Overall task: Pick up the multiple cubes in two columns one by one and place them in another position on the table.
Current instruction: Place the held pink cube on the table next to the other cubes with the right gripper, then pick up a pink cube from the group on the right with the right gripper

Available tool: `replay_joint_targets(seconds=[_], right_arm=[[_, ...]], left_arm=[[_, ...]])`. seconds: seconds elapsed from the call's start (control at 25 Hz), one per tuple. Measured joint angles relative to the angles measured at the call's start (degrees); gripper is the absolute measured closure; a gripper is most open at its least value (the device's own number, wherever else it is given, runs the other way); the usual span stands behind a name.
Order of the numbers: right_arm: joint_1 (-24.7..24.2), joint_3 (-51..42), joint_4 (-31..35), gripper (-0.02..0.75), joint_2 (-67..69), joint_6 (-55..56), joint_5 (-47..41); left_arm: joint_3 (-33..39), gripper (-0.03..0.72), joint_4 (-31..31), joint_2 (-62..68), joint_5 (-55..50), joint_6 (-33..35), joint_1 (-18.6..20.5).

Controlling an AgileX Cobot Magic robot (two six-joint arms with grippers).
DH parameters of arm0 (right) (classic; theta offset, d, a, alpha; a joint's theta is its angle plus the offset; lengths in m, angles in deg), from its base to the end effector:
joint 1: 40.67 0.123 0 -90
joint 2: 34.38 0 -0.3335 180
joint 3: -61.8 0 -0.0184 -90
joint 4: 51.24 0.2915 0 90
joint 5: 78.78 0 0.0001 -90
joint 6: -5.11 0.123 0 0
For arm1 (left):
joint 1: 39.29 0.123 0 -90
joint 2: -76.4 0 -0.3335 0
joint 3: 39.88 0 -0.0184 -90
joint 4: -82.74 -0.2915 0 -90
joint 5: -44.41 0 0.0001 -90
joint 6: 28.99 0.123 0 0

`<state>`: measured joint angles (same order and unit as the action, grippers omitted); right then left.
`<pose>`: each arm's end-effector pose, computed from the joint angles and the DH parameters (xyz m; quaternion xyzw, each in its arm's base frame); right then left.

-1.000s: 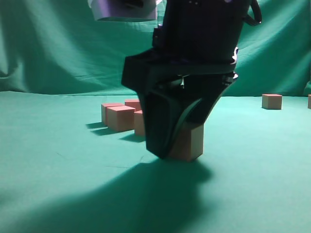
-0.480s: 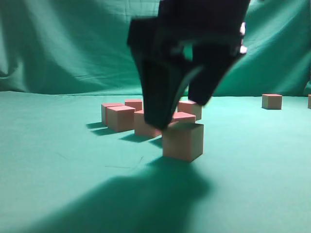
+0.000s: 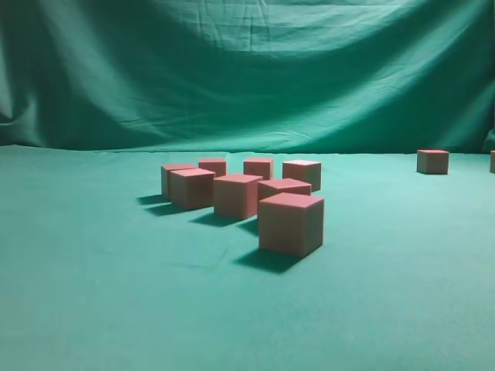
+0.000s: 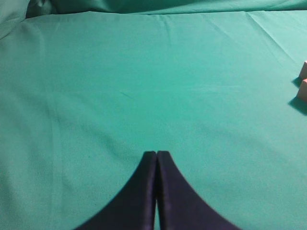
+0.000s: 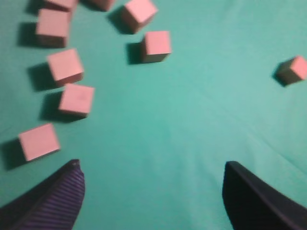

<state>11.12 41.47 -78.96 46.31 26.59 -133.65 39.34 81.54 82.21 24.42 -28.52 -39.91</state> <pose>0.2150 0.1974 0.3135 -0.3388 0.8919 -0.0559 0.2942 0.0758 0.0001 0.1684 0.0132 0.7933 0.0080 0.6086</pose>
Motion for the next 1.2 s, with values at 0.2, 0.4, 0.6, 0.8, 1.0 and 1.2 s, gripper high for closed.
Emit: replay_joint_targets(seconds=[0.2,0.4,0.6,0.8,1.0,1.2], right_arm=[[-8.55,0.33,-5.80,0.212,-3.08,7.82,-3.39],[-22.46,0.68,-0.37,0.212,-2.46,4.64,-2.16],[-32.74,4.81,13.27,0.212,2.98,-5.05,-0.57],[-37.06,14.20,17.28,0.212,12.75,-9.84,-2.37],[-39.71,27.84,17.87,0.212,25.27,-10.34,-4.61],[-42.44,41.97,21.12,0.212,39.01,-14.34,-8.43]], left_arm=[[0.00,0.688,0.00,0.00,0.00,0.00,0.00],[0.00,0.688,0.00,0.00,0.00,0.00,0.00],[0.00,0.688,0.00,0.00,0.00,0.00,0.00],[0.00,0.688,0.00,0.00,0.00,0.00,0.00],[0.00,0.688,0.00,0.00,0.00,0.00,0.00],[0.00,0.688,0.00,0.00,0.00,0.00,0.00]])
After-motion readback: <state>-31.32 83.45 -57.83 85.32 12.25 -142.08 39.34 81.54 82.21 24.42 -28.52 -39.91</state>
